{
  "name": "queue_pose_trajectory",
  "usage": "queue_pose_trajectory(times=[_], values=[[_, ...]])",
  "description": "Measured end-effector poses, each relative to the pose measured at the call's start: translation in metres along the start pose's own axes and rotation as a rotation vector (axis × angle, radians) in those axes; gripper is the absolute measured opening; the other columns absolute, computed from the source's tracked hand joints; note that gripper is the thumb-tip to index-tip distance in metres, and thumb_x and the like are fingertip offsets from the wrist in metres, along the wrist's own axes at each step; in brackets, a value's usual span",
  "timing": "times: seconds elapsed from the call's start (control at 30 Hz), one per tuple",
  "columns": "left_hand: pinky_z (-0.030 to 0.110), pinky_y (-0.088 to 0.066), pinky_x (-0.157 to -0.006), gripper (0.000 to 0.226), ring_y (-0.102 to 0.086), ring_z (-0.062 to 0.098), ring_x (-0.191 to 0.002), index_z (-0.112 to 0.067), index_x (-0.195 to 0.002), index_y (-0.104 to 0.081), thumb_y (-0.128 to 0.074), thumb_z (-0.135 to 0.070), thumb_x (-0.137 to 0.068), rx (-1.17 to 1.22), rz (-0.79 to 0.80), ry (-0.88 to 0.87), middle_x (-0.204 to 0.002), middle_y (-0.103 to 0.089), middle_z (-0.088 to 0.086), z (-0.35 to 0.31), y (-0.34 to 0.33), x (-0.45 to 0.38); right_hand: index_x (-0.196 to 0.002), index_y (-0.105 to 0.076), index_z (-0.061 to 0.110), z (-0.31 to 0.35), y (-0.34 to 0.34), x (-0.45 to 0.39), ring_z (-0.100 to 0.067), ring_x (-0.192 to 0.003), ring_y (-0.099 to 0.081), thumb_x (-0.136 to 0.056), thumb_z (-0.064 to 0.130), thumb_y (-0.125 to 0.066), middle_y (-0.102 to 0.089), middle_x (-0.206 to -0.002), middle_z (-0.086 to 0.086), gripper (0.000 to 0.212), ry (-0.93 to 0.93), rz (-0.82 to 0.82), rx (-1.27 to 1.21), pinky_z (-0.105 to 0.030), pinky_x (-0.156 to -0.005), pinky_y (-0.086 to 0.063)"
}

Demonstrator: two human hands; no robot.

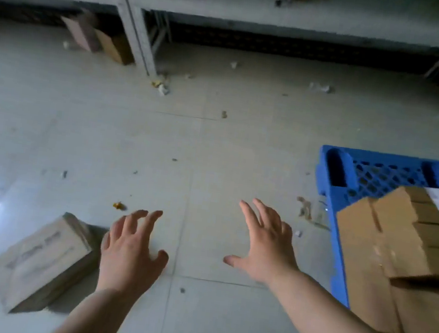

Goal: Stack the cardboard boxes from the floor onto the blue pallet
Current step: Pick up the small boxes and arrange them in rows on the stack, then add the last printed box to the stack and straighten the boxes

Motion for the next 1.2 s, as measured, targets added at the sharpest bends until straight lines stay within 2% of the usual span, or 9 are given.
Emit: queue_pose_trajectory(times=[0.23,0.4,0.53,0.7,0.83,1.07,1.2], values=[[0.037,-0.028,-0.102,0.078,-0.027,0.025,-0.129,-0.037,-0.137,-0.032,-0.069,-0.039,-0.068,0.014,-0.017,0.459,-0.141,-0.034,-0.001,0.267,0.044,0.083,-0.146,0.003,0.033,0.203,-0.109,-0.033,-0.020,-0.139,-0.011,-0.058,0.068,-0.069,0.004,-0.156,0.001,0.119,0.145,0.261,0.115,-0.040,-0.105,-0.021],[0.038,-0.031,-0.101,0.080,-0.029,0.026,-0.129,-0.036,-0.138,-0.029,-0.067,-0.038,-0.068,0.042,0.003,0.653,-0.142,-0.034,-0.001,0.388,0.038,0.129,-0.146,0.004,0.032,0.311,-0.183,-0.045,-0.023,-0.139,-0.014,-0.059,0.065,-0.072,0.000,-0.156,0.001,0.121,0.222,0.388,0.178,-0.042,-0.104,-0.025],[0.038,-0.035,-0.099,0.079,-0.033,0.025,-0.127,-0.036,-0.139,-0.028,-0.065,-0.038,-0.069,0.086,0.026,0.719,-0.141,-0.035,-0.001,0.459,0.016,0.139,-0.147,0.002,0.030,0.369,-0.236,-0.065,-0.025,-0.138,-0.018,-0.059,0.064,-0.073,-0.005,-0.156,0.002,0.120,0.246,0.443,0.187,-0.043,-0.104,-0.027],[0.039,-0.039,-0.095,0.078,-0.036,0.025,-0.126,-0.036,-0.138,-0.029,-0.066,-0.036,-0.070,0.197,0.062,0.802,-0.139,-0.038,0.000,0.525,-0.031,0.132,-0.147,-0.004,0.028,0.392,-0.297,-0.105,-0.024,-0.138,-0.024,-0.057,0.061,-0.077,-0.013,-0.154,0.000,0.120,0.133,0.483,0.074,-0.044,-0.105,-0.030],[0.040,-0.038,-0.096,0.074,-0.039,0.028,-0.124,-0.032,-0.136,-0.036,-0.069,-0.030,-0.070,0.461,0.009,0.939,-0.135,-0.041,0.008,0.569,-0.083,0.121,-0.148,-0.007,0.024,0.397,-0.349,-0.141,-0.025,-0.137,-0.028,-0.057,0.057,-0.080,-0.015,-0.153,-0.004,0.121,0.058,0.498,-0.039,-0.041,-0.106,-0.031],[0.044,-0.036,-0.102,0.076,-0.040,0.031,-0.126,-0.026,-0.137,-0.036,-0.073,-0.027,-0.071,0.773,-0.089,1.075,-0.136,-0.041,0.017,0.627,-0.179,0.076,-0.147,0.006,0.018,0.394,-0.438,-0.206,-0.028,-0.140,-0.020,-0.062,0.048,-0.080,-0.010,-0.155,-0.009,0.125,-0.058,0.495,-0.113,-0.041,-0.110,-0.025],[0.044,-0.045,-0.093,0.081,-0.044,0.032,-0.122,-0.024,-0.138,-0.035,-0.077,-0.023,-0.069,0.895,-0.104,1.087,-0.135,-0.042,0.016,0.643,-0.220,0.050,-0.147,0.007,0.016,0.385,-0.473,-0.233,-0.030,-0.139,-0.023,-0.060,0.048,-0.082,-0.014,-0.154,-0.012,0.128,-0.084,0.499,-0.086,-0.043,-0.108,-0.027]])
Point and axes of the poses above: each hand's wrist, its own x-axis away from the middle knuckle, its own y-axis out of the back of the hand, z = x × y, the point moved 10 cm from there along -x, towards the middle knuckle
